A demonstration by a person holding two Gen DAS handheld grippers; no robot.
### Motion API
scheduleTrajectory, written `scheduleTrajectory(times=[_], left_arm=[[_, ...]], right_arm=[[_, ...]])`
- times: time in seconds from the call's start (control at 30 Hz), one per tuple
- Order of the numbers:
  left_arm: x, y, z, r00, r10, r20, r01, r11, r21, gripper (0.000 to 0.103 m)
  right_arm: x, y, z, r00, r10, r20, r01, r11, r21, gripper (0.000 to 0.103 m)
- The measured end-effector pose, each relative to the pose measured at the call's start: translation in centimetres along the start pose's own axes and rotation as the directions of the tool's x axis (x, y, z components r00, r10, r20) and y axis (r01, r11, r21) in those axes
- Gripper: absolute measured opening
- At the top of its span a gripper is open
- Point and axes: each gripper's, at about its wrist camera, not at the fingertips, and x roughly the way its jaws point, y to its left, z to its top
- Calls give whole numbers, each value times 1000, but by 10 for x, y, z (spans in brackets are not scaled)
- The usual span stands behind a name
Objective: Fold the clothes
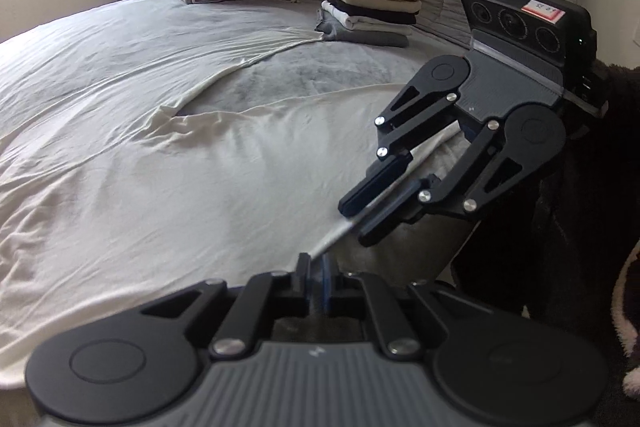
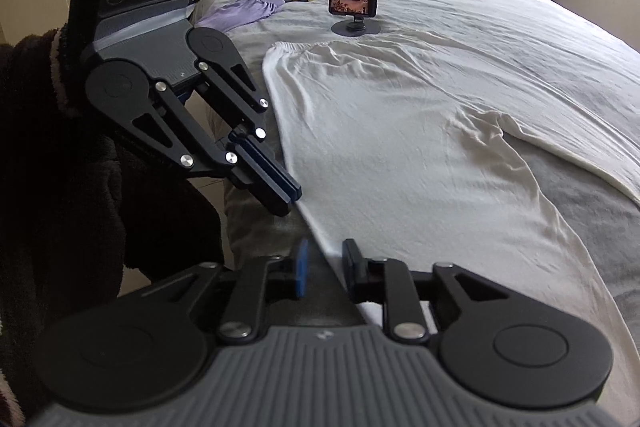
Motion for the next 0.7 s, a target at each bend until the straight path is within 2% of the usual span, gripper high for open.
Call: scheduleTrajectory(times=[0.03, 0.2, 0.4, 0.63, 0.7], left_arm=[[1, -2, 2, 1000, -7, 3, 7, 1000, 7, 10], [23, -21, 15, 999, -29, -15, 30, 997, 76, 27], [55, -43, 32, 997, -70, -24, 73, 987, 141, 27], [84, -65, 49, 997, -74, -24, 77, 973, 218, 27], [90, -71, 53, 995, -90, -38, 97, 965, 244, 20]], right_arm=[[-6, 0, -2, 1000, -5, 11, 5, 1000, 1, 37], [-34, -8, -19, 998, -56, 31, 55, 998, 28, 37], [-62, -16, -50, 991, -132, 8, 131, 990, 52, 37], [-89, -32, -84, 969, -249, -10, 248, 963, 103, 37], [-91, -36, -91, 966, -258, -28, 260, 959, 117, 37]])
